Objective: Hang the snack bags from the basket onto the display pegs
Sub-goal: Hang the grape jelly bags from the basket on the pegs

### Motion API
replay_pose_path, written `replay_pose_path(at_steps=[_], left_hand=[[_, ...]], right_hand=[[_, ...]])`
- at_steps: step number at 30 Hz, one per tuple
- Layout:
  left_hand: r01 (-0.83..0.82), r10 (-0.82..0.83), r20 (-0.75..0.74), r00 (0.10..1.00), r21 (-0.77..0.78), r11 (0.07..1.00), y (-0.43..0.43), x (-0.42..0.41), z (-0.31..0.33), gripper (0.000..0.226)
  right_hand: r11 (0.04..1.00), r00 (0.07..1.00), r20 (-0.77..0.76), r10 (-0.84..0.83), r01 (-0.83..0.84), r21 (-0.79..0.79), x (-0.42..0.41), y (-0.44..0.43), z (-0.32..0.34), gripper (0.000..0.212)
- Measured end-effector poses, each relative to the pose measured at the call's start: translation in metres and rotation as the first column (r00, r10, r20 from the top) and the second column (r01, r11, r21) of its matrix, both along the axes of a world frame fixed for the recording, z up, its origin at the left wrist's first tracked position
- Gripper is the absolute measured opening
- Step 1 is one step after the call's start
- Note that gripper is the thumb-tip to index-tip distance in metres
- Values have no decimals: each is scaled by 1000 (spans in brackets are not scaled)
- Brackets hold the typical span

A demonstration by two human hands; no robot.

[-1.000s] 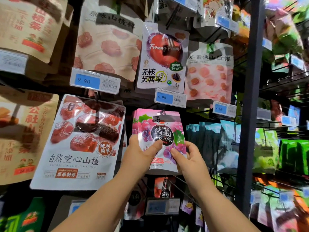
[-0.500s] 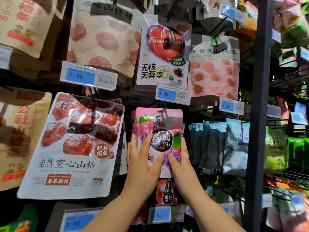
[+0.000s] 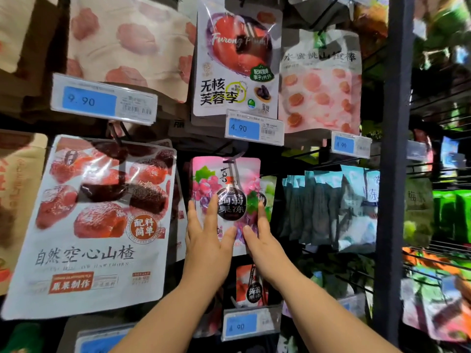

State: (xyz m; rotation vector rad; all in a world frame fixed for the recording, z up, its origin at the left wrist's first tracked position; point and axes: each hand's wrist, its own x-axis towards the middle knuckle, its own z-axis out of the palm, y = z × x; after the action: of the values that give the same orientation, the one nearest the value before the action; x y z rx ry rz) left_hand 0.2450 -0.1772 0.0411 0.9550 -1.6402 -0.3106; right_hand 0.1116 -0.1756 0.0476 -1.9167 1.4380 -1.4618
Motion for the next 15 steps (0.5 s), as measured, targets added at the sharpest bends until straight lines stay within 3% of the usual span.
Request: replay_pose_path(at_steps=[4, 8, 12, 15], left_hand=[[-117, 118, 33, 993, -30, 993, 19, -2, -4, 66], [-195, 201, 34, 979, -128, 972, 44, -12, -13, 47], [-150, 172, 108, 979, -189, 971, 69, -37, -35, 46], [-8, 54, 189, 980, -235, 972, 90, -72, -60, 43]], right_hand=[[999, 998, -60, -32, 31, -29, -8, 12, -4, 67], [996, 994, -86, -71, 66, -55, -22, 40, -7, 64], [991, 981, -144, -133, 127, -47, -47, 85, -22, 59], [988, 971, -186, -147, 152, 15, -82, 129, -43, 56]])
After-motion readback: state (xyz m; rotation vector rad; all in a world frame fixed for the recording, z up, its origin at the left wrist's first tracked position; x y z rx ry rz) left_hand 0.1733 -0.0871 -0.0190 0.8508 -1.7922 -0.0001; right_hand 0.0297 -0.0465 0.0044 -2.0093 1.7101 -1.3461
